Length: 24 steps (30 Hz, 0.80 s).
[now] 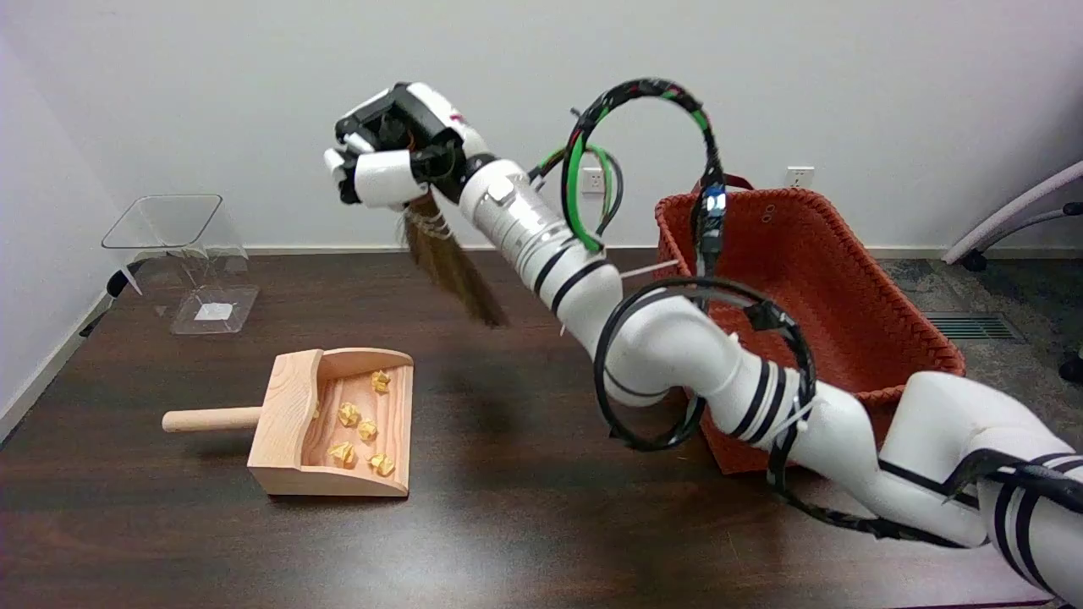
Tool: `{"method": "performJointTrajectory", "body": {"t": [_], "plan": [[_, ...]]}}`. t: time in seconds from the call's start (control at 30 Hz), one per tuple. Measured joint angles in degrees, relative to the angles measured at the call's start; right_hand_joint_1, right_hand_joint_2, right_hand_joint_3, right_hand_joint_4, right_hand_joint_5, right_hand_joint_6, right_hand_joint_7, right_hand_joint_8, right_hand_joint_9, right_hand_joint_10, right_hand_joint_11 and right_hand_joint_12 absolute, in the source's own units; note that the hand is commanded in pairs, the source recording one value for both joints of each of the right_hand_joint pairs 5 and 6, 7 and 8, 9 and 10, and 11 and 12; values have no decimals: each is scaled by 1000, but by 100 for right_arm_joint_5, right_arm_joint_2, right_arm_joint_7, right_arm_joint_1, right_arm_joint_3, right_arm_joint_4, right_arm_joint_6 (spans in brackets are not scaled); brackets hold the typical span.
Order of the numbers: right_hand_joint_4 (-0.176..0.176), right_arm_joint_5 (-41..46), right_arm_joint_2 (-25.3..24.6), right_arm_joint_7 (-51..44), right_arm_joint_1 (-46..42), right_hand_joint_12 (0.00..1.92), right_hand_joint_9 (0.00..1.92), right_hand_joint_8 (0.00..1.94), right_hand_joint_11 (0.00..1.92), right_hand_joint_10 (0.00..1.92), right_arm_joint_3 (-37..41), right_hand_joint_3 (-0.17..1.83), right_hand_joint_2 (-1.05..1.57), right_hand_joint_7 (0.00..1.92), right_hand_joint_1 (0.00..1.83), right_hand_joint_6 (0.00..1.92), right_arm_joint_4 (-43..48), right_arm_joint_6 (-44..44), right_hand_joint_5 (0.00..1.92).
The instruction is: Place the broom in the storage basket.
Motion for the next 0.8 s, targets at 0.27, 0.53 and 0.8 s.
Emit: {"method": "performJointTrajectory", "body": {"t": [0.27,0.53,0.8], "plan": [[0,264,417,-421,347,1920,1920,1920,1920,1920,24,1131,646,1920,1321,1920,-155,46,1920],[0,615,1093,-705,609,1920,1920,1920,1920,1920,52,1124,659,1920,1320,1920,-454,158,1920],[0,883,1908,-885,744,1920,1920,1920,1920,1920,132,1116,667,1920,1320,1920,-797,347,1920]]}}
